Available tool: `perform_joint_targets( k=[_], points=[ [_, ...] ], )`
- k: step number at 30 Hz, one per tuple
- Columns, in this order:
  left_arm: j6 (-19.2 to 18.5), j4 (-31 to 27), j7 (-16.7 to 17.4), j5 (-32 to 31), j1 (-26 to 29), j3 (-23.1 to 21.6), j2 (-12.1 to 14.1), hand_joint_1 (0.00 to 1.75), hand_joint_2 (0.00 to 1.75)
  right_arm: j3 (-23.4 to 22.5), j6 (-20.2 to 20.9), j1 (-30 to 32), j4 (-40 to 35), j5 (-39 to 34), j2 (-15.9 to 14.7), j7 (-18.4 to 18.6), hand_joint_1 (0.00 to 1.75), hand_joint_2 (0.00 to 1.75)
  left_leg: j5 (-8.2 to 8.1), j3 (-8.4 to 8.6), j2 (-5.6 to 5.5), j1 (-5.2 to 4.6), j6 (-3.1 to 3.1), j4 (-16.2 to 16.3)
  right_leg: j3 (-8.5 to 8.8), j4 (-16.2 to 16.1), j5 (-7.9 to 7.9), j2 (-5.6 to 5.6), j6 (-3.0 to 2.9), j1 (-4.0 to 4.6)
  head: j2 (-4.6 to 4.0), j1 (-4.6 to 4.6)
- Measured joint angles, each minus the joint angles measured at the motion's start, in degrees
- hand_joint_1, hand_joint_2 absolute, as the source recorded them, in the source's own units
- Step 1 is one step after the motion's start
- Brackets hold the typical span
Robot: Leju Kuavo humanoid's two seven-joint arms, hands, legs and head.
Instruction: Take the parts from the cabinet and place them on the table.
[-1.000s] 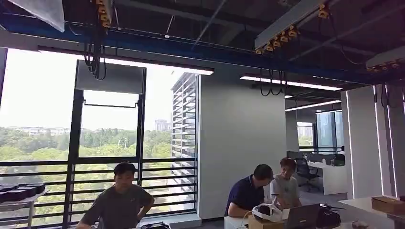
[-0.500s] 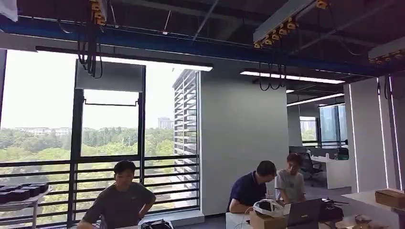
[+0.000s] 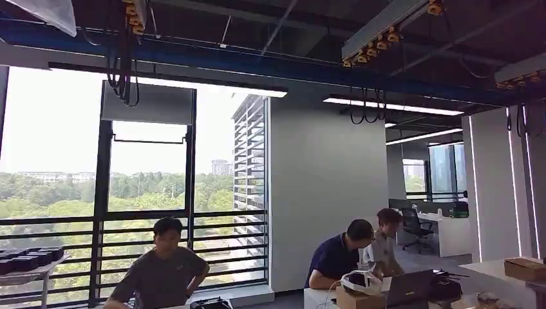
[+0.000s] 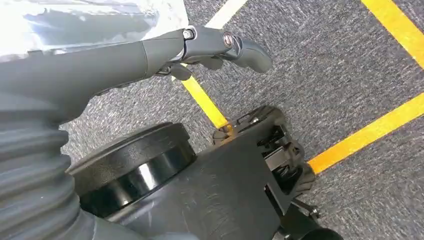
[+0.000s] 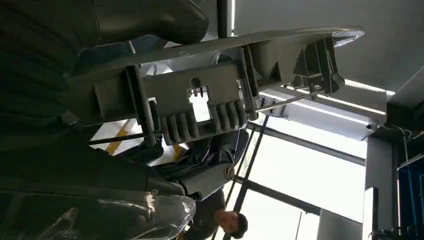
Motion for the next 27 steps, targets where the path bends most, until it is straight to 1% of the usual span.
perform_joint_targets(
  k=[4, 19, 20, 21, 22, 23, 24, 25, 26, 27],
  points=[
    [-0.1, 0.0, 0.2, -0.1, -0.1, 0.0, 0.0, 0.00, 1.75, 0.0, 0.3, -1.5, 0.0, -0.8, -0.1, 0.9, 1.75, 1.75, 0.00, 0.00, 0.00, 0.01, 0.00, 0.0, 0.00, 0.0, 0.00, 0.00, 0.00, 0.01, 0.00, 0.02],
    [-0.2, 0.0, 0.3, -0.3, -0.3, 0.0, 0.0, 0.00, 1.75, 0.0, 0.4, -4.1, 0.7, -2.6, -0.5, 1.5, 1.75, 1.75, 0.00, 0.00, 0.00, 0.00, 0.00, 0.0, 0.01, 0.0, 0.00, -0.01, 0.00, 0.01, 0.00, 0.02],
    [-0.2, 0.0, 0.4, -0.3, -0.3, 0.0, 0.0, 0.00, 1.75, 0.0, 0.4, -4.1, 0.8, -2.7, -0.5, 1.5, 1.75, 1.75, -0.35, -0.16, 0.00, -0.11, 0.29, 0.6, 0.09, -0.5, 0.27, -0.04, 0.44, -0.50, 0.00, 0.02],
    [-0.1, 0.0, 0.4, -0.3, -0.3, 0.0, 0.0, 0.00, 1.75, 0.0, 0.3, -4.2, 0.8, -2.7, -0.5, 1.5, 1.75, 1.75, -0.22, -0.17, 0.01, -0.25, 1.01, 0.3, 0.20, -0.7, 0.33, -0.11, 0.64, -0.48, 0.00, 0.22],
    [-0.2, 0.0, 0.4, -0.3, -0.4, 0.0, 0.0, 0.00, 1.75, 0.0, 0.3, -4.3, 0.7, -2.7, -0.5, 1.5, 1.75, 1.75, 0.11, 0.17, 0.02, -0.36, 1.52, -0.4, 0.59, -1.2, 0.53, -0.10, 0.93, -0.37, 0.00, 0.35],
    [-0.1, 0.0, 0.5, -0.3, -0.5, 0.0, 0.0, 0.00, 1.75, -0.1, 0.3, -4.3, 0.7, -2.7, -0.6, 1.5, 1.75, 1.75, 1.01, 1.48, 0.07, 0.03, 1.88, -2.4, 1.22, -1.8, 0.53, -0.07, 1.04, -0.09, 0.00, 0.31],
    [-0.1, 0.0, 0.4, -0.4, -0.5, 0.0, -0.1, 0.00, 1.75, 0.0, 0.3, -4.4, 0.8, -2.7, -0.7, 1.5, 1.75, 1.75, 1.55, 2.39, 0.12, 0.34, 1.62, -3.8, 1.10, -1.1, 0.13, -0.14, 1.11, -0.16, 0.00, 0.16],
    [-0.1, 0.0, 0.4, -0.5, -0.6, 0.0, -0.1, 0.00, 1.75, 0.0, 0.2, -4.5, 0.8, -2.7, -0.8, 1.4, 1.75, 1.75, 1.74, 2.68, 0.11, 0.43, 1.85, -4.2, -0.42, 1.7, -1.58, -0.08, 1.32, -0.16, 0.00, 0.09],
    [-0.1, 0.0, 0.4, -0.5, -0.6, 0.0, -0.1, 0.00, 1.75, 0.0, 0.2, -4.5, 0.8, -2.7, -0.9, 1.4, 1.75, 1.75, 1.72, 2.66, 0.11, 0.54, 1.81, -4.2, -2.86, 6.1, -3.68, -0.05, 1.62, -0.27, 0.00, -0.06],
    [-0.1, 0.0, 0.4, -0.6, -0.5, 0.1, -0.1, 0.00, 1.75, 0.0, 0.2, -4.4, 0.9, -2.8, -0.9, 1.4, 1.75, 1.75, 1.51, 2.66, 0.11, 0.61, 1.71, -4.1, -5.45, 10.8, -5.43, -0.06, 1.94, -0.43, 0.00, -0.26]
  ],
)
